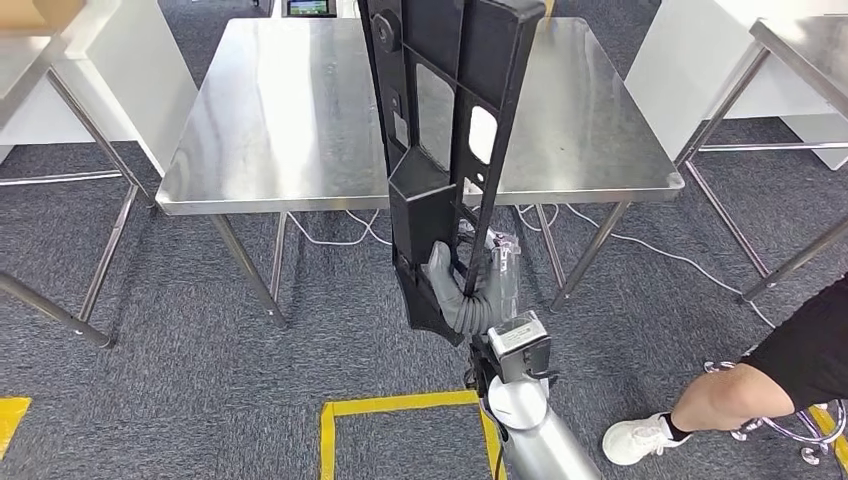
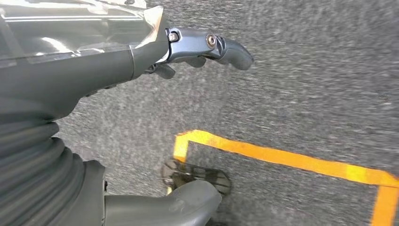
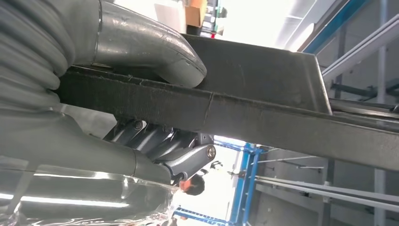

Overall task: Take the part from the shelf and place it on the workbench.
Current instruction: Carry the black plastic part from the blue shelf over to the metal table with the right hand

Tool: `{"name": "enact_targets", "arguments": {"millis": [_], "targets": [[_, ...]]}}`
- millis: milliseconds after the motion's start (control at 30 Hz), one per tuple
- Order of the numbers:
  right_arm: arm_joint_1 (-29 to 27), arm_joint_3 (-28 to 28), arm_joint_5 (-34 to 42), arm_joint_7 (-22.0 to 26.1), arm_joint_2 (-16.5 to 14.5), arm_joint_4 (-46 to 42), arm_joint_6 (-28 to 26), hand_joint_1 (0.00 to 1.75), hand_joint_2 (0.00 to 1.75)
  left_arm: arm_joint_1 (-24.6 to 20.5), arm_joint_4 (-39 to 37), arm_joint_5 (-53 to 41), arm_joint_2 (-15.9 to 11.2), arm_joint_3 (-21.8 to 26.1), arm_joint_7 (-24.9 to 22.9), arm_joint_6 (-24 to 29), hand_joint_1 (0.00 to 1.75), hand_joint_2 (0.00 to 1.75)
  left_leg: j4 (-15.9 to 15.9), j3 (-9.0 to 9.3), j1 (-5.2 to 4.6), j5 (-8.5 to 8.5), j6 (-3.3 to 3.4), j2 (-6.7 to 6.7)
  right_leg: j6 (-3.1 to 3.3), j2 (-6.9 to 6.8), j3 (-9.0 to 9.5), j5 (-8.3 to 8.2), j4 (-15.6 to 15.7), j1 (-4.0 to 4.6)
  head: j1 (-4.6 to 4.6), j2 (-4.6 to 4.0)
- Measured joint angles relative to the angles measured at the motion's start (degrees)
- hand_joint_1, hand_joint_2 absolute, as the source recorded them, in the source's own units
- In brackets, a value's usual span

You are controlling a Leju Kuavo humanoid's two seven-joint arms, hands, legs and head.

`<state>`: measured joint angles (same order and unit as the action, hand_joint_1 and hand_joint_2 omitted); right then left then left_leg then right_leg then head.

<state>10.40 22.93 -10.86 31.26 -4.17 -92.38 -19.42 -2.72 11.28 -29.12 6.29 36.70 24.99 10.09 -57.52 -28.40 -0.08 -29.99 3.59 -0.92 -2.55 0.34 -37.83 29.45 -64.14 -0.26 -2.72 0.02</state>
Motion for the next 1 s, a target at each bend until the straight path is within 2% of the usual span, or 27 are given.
{"name": "enact_targets", "arguments": {"millis": [33, 67, 100, 167, 233, 267, 333, 367, 400, 433, 467, 500, 533, 567, 600, 633, 700, 733, 767, 800, 867, 900, 933, 967, 1000], "targets": [[0.0, 0.0, 0.0, 0.0, 0.0, 0.1, 0.0, 1.75, 1.75, 0.0, 0.0, 0.0, 0.1, 0.0, 0.0, 0.0, 0.00, 1.75, 0.0, 0.78, -0.11, -0.69, -0.15, -0.11, 0.13, -0.11, 0.52, -2.68, 3.1, 0.22, 0.09, -0.01], [0.1, 0.0, 0.1, 0.0, 0.0, 0.2, 0.0, 1.75, 1.75, 0.0, -0.1, 0.0, 0.1, 0.0, 0.1, 0.0, 0.00, 1.75, 0.1, 1.21, -0.18, -1.27, -0.38, -0.17, 0.54, -0.17, 1.08, -4.73, 5.0, 0.49, 0.05, -0.01], [0.2, 0.0, 0.1, -0.1, 0.0, 0.2, 0.1, 1.75, 1.75, -0.1, -0.1, 0.1, 0.2, 0.0, 0.1, 0.0, 0.00, 1.75, 0.0, 1.52, -0.23, -1.61, -0.67, -0.23, 1.10, -0.21, 1.37, -5.75, 5.7, 0.61, 0.04, -0.01], [0.4, 0.0, 0.1, -0.2, -0.1, 0.3, 0.1, 1.75, 1.75, -0.2, 0.0, 0.1, 0.1, 0.1, 0.2, 0.0, 0.00, 1.75, -0.6, 1.69, -0.24, -1.73, -1.21, -0.20, 2.25, -0.02, 2.40, -5.36, 6.2, 0.32, -0.11, -0.01], [0.6, -0.1, 0.1, -0.2, -0.3, 0.3, 0.1, 1.75, 1.75, -0.3, 0.1, 0.1, 0.1, 0.1, 0.2, 0.0, 0.00, 1.75, -4.0, 0.30, -0.08, -1.57, -1.70, 0.01, 3.32, 0.10, 3.79, -4.61, 6.7, -0.22, -0.05, 0.00], [0.8, -0.1, 0.1, -0.2, -0.4, 0.3, 0.1, 1.75, 1.75, -0.3, 0.1, 0.1, 0.1, 0.1, 0.2, 0.0, 0.00, 1.75, -7.0, -1.40, 0.09, -2.00, -2.04, 0.15, 3.73, 0.12, 4.55, -4.09, 6.8, -0.36, -0.02, 0.00], [0.9, -0.1, 0.1, -0.2, -0.5, 0.3, 0.2, 1.75, 1.75, -0.3, 0.1, 0.1, 0.1, 0.1, 0.3, 0.0, 0.00, 1.75, -13.1, -5.94, 0.51, -4.36, -2.82, 0.38, 4.11, 0.16, 5.77, -2.93, 6.9, -0.33, 0.03, 0.00], [0.9, -0.1, 0.1, -0.2, -0.6, 0.4, 0.2, 1.75, 1.75, -0.2, 0.1, 0.1, 0.1, 0.1, 0.3, 0.0, 0.00, 1.75, -15.0, -8.13, 0.71, -5.59, -3.15, 0.45, 4.04, 0.25, 6.41, -2.32, 6.9, -0.32, 0.03, 0.00], [0.9, -0.1, 0.1, -0.2, -0.6, 0.4, 0.2, 1.75, 1.75, -0.1, 0.1, 0.1, 0.1, 0.1, 0.3, 0.0, 0.00, 1.75, -15.5, -9.70, 0.89, -6.06, -3.39, 0.51, 3.95, 0.35, 7.14, -1.70, 6.8, -0.35, 0.03, 0.00], [0.8, -0.1, 0.1, -0.3, -0.6, 0.5, 0.2, 1.75, 1.75, -0.1, 0.1, 0.1, 0.0, 0.2, 0.3, 0.0, 0.00, 1.75, -14.4, -10.43, 1.05, -5.33, -3.56, 0.57, 3.79, 0.44, 8.00, -1.04, 6.8, -0.40, 0.03, 0.00], [0.8, -0.1, 0.1, -0.3, -0.6, 0.5, 0.2, 1.75, 1.75, -0.1, 0.1, 0.1, -0.1, 0.2, 0.3, 0.0, 0.00, 1.75, -11.6, -10.35, 1.21, -3.22, -3.67, 0.65, 3.59, 0.49, 8.98, -0.32, 6.8, -0.46, 0.03, 0.00], [0.8, -0.1, 0.1, -0.3, -0.6, 0.6, 0.2, 1.75, 1.75, 0.0, 0.1, 0.1, -0.1, 0.2, 0.3, 0.0, 0.00, 1.75, -8.2, -9.76, 1.34, 0.14, -3.66, 0.77, 3.33, 0.49, 9.82, 0.46, 6.9, -0.50, 0.02, 0.00], [0.9, -0.1, 0.1, -0.3, -0.6, 0.6, 0.2, 1.75, 1.75, 0.0, 0.0, 0.1, -0.2, 0.2, 0.3, 0.0, 0.00, 1.75, -5.4, -9.31, 1.28, 2.61, -3.57, 0.96, 2.98, 0.50, 10.62, 1.18, 7.0, -0.48, 0.02, -0.01], [0.9, -0.1, 0.1, -0.3, -0.6, 0.7, 0.2, 1.75, 1.75, -0.1, 0.0, 0.1, -0.2, 0.3, 0.2, 0.0, 0.00, 1.75, -3.4, -8.88, 1.09, 4.41, -3.24, 1.11, 2.57, 0.50, 11.13, 1.82, 7.2, -0.43, 0.04, -0.01], [1.0, -0.1, 0.1, -0.4, -0.7, 0.7, 0.2, 1.75, 1.75, -0.1, 0.0, 0.1, -0.2, 0.3, 0.2, 0.0, 0.00, 1.75, -2.4, -8.59, 0.85, 5.15, -2.74, 1.22, 2.07, 0.48, 11.68, 2.17, 7.3, -0.35, 0.06, -0.01], [1.1, -0.1, 0.1, -0.4, -0.7, 0.7, 0.2, 1.75, 1.75, -0.1, 0.0, 0.1, -0.2, 0.3, 0.2, 0.0, 0.00, 1.75, -2.1, -8.41, 0.55, 4.51, -2.12, 1.30, 1.53, 0.50, 12.29, 2.27, 7.5, -0.23, 0.09, -0.01], [1.2, -0.1, 0.1, -0.4, -0.8, 0.7, 0.2, 1.75, 1.75, -0.1, 0.1, 0.1, -0.2, 0.3, 0.3, 0.0, 0.00, 1.75, -1.4, -6.99, 0.39, 4.27, -0.78, 1.10, 0.61, 0.37, 13.18, 2.56, 7.4, -0.08, 0.01, 0.00], [1.2, -0.1, 0.1, -0.4, -0.8, 0.7, 0.2, 1.75, 1.75, -0.1, 0.1, 0.0, -0.2, 0.3, 0.3, -0.1, 0.00, 1.75, -1.2, -6.24, 0.37, 4.03, -0.21, 1.00, 0.38, 0.31, 12.83, 2.82, 6.4, -0.06, -0.04, -0.01], [1.3, -0.1, 0.0, -0.4, -0.8, 0.7, 0.2, 1.75, 1.75, -0.2, 0.1, -0.1, -0.2, 0.3, 0.4, -0.2, 0.00, 1.75, -1.1, -5.50, 0.37, 3.74, 0.24, 0.86, 0.36, 0.24, 11.64, 3.31, 4.1, -0.15, -0.10, -0.01], [1.3, -0.1, 0.0, -0.5, -0.8, 0.7, 0.2, 1.75, 1.75, -0.2, 0.1, -0.2, -0.2, 0.3, 0.4, -0.3, 0.00, 1.75, -1.1, -4.94, 0.33, 3.22, 0.57, 0.80, 0.50, 0.21, 9.40, 4.01, 0.8, -0.30, -0.13, -0.02], [1.1, -0.2, 0.0, -0.6, -0.7, 0.7, 0.1, 1.75, 1.75, -0.2, 0.1, -0.3, -0.2, 0.3, 0.5, -0.5, 0.00, 1.75, -1.1, -3.87, 0.21, 2.03, 0.81, 0.61, 0.72, 0.20, 3.96, 5.90, -5.7, -0.48, -0.17, -0.02], [0.9, -0.2, -0.1, -0.6, -0.7, 0.7, 0.1, 1.75, 1.75, -0.2, 0.1, -0.3, -0.2, 0.3, 0.5, -0.5, 0.00, 1.75, -1.1, -3.10, 0.17, 1.30, 0.76, 0.51, 0.65, 0.19, 1.77, 6.59, -7.1, -0.52, -0.17, -0.02], [0.8, -0.2, -0.1, -0.6, -0.7, 0.7, 0.1, 1.75, 1.75, -0.1, 0.1, -0.4, -0.2, 0.3, 0.5, -0.6, 0.00, 1.75, -1.1, -2.13, 0.15, 0.51, 0.65, 0.39, 0.35, 0.18, 0.57, 6.46, -6.5, -0.51, -0.19, -0.02], [0.8, -0.2, -0.2, -0.6, -0.6, 0.7, 0.1, 1.75, 1.75, -0.1, 0.1, -0.4, -0.2, 0.3, 0.5, -0.6, 0.00, 1.75, -1.1, -0.99, 0.13, -0.37, 0.53, 0.28, -0.08, 0.15, 0.15, 5.21, -4.1, -0.50, -0.19, -0.02], [0.7, -0.3, -0.3, -0.7, -0.6, 0.7, 0.1, 1.75, 1.75, 0.0, 0.1, -0.4, -0.2, 0.3, 0.5, -0.6, 0.00, 1.75, -1.0, 0.05, 0.11, -1.29, 0.38, 0.20, -0.60, 0.07, 0.33, 2.48, -1.0, -0.45, -0.19, -0.02]]}}
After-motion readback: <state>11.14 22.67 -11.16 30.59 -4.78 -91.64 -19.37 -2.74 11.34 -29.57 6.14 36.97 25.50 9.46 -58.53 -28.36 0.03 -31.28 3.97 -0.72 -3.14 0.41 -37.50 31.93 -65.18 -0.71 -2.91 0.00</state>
